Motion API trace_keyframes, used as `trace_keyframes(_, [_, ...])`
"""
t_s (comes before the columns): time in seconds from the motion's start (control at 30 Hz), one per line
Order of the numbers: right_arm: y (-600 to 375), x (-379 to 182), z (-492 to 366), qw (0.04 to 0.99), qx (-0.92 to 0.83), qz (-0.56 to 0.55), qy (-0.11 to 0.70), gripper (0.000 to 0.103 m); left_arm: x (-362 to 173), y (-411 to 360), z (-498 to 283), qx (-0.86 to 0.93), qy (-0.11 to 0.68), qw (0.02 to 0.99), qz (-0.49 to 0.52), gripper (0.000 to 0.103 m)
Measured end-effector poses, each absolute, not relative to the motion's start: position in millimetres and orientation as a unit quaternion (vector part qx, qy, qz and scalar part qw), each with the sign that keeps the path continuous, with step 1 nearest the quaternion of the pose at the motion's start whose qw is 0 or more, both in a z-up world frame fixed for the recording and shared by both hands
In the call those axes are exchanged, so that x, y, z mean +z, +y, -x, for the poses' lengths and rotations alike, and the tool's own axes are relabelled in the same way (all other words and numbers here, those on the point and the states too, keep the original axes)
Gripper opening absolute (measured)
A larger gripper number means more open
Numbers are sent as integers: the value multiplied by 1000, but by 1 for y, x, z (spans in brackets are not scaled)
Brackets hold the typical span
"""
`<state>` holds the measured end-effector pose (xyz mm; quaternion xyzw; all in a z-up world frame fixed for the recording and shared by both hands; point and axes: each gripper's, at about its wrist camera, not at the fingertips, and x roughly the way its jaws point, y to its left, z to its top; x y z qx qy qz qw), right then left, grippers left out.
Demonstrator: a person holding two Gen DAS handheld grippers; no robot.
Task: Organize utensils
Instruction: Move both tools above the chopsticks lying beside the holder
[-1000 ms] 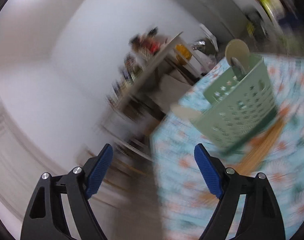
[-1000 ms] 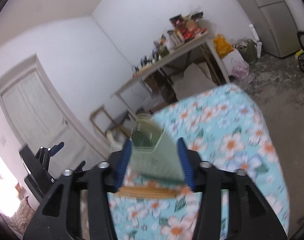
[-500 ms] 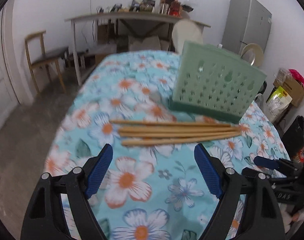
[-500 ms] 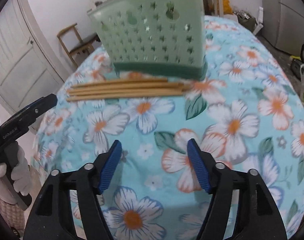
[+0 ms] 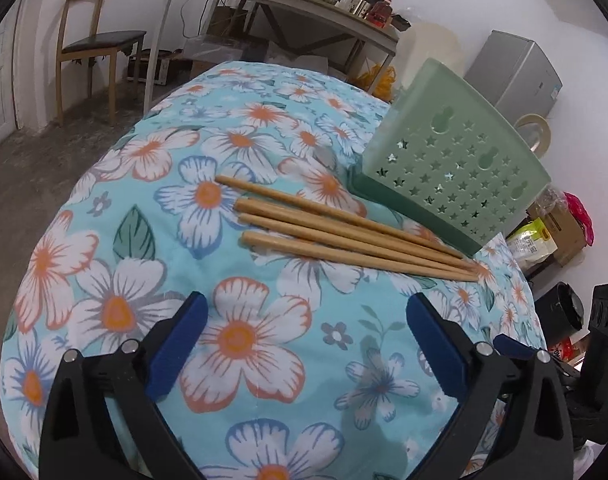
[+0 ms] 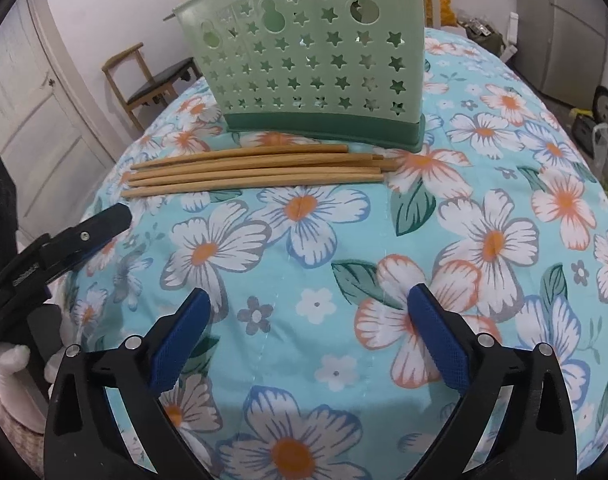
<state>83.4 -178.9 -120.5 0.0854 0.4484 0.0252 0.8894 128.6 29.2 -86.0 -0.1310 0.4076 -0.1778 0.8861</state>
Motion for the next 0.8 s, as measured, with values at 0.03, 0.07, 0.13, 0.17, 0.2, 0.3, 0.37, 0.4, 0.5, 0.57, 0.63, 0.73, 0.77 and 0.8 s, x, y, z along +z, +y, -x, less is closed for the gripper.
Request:
trace_keyframes(0.03, [-178, -121, -84, 890, 19, -85, 448, 95, -86, 30, -129, -180, 407, 885, 134, 97])
trace_keyframes(0.07, [-178, -121, -84, 891, 14, -86, 446, 95, -87, 32, -129, -184, 405, 885, 139, 97])
trace_keyframes(0.13, [-178, -122, -84, 892, 7, -89, 443, 95, -87, 36, -130, -190, 401, 884, 149, 97])
trace_keyframes(0.17, [-178, -122, -84, 893, 5, -91, 441, 95, -88, 37, -130, -192, 399, 883, 154, 97])
trace_keyframes(0.2, [-178, -123, -84, 894, 3, -95, 439, 95, -88, 38, -130, -195, 397, 883, 159, 97])
trace_keyframes(0.3, [-181, -123, -83, 895, 1, -114, 432, 95, -88, 39, -131, -198, 393, 883, 164, 97])
trace_keyframes(0.37, [-184, -122, -83, 896, 1, -128, 426, 95, -89, 39, -130, -199, 390, 884, 165, 98])
trace_keyframes(0.4, [-185, -122, -82, 896, 2, -134, 424, 95, -89, 39, -129, -199, 389, 884, 164, 97])
trace_keyframes(0.5, [-186, -121, -81, 897, 0, -144, 418, 95, -90, 40, -128, -201, 387, 885, 164, 98])
trace_keyframes(0.57, [-185, -121, -80, 896, -6, -147, 418, 95, -90, 40, -129, -201, 388, 884, 166, 97])
trace_keyframes(0.63, [-183, -121, -80, 895, -10, -147, 421, 95, -91, 40, -128, -201, 386, 885, 167, 98])
trace_keyframes(0.73, [-183, -121, -78, 893, -12, -150, 424, 95, -92, 40, -128, -201, 384, 885, 167, 98])
trace_keyframes(0.77, [-183, -121, -76, 893, -12, -152, 424, 95, -92, 41, -128, -201, 384, 885, 168, 98])
trace_keyframes(0.8, [-184, -121, -75, 893, -12, -156, 422, 95, -92, 42, -128, -201, 384, 885, 170, 97])
